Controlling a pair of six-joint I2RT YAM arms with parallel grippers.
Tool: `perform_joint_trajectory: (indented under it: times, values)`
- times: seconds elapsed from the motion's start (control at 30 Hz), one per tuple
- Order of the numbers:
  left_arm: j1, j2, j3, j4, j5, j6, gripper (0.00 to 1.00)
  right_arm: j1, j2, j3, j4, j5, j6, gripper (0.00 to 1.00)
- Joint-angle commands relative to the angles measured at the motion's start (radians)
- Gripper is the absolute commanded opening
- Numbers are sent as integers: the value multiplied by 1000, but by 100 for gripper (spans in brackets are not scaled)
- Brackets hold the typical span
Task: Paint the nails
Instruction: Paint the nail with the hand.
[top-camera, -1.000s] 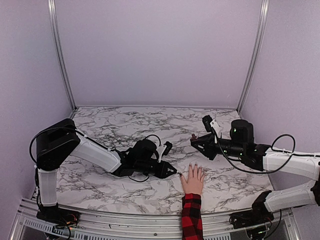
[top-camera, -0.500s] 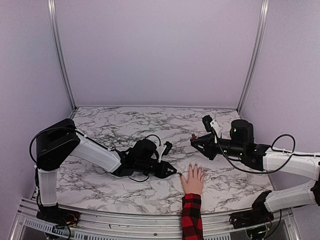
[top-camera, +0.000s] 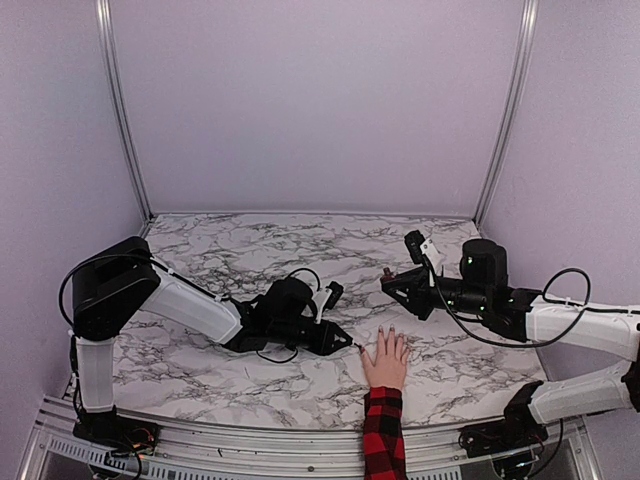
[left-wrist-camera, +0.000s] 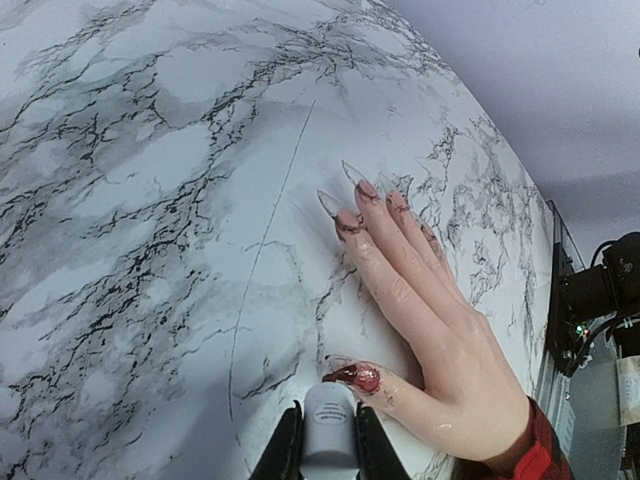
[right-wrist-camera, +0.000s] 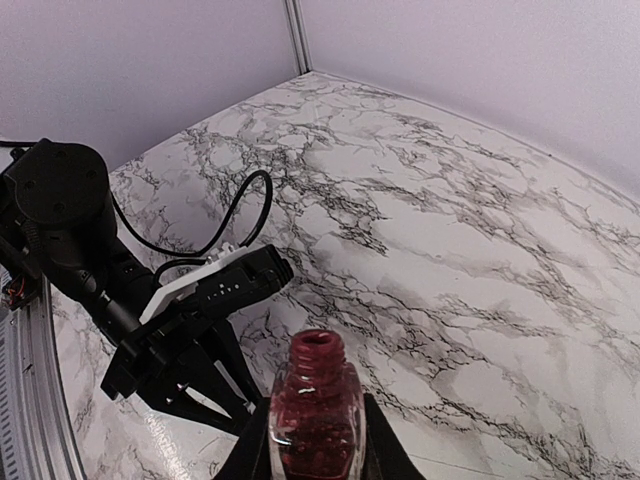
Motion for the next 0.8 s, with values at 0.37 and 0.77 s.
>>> perform_joint_trajectory:
  times: [0.37, 0.77]
  values:
    - [14, 23, 42, -21, -16, 9, 0, -6, -5, -5, 36, 13, -6, 0]
    - [22, -40, 8, -26, -39, 17, 0, -6, -3, -3, 40, 12, -5, 0]
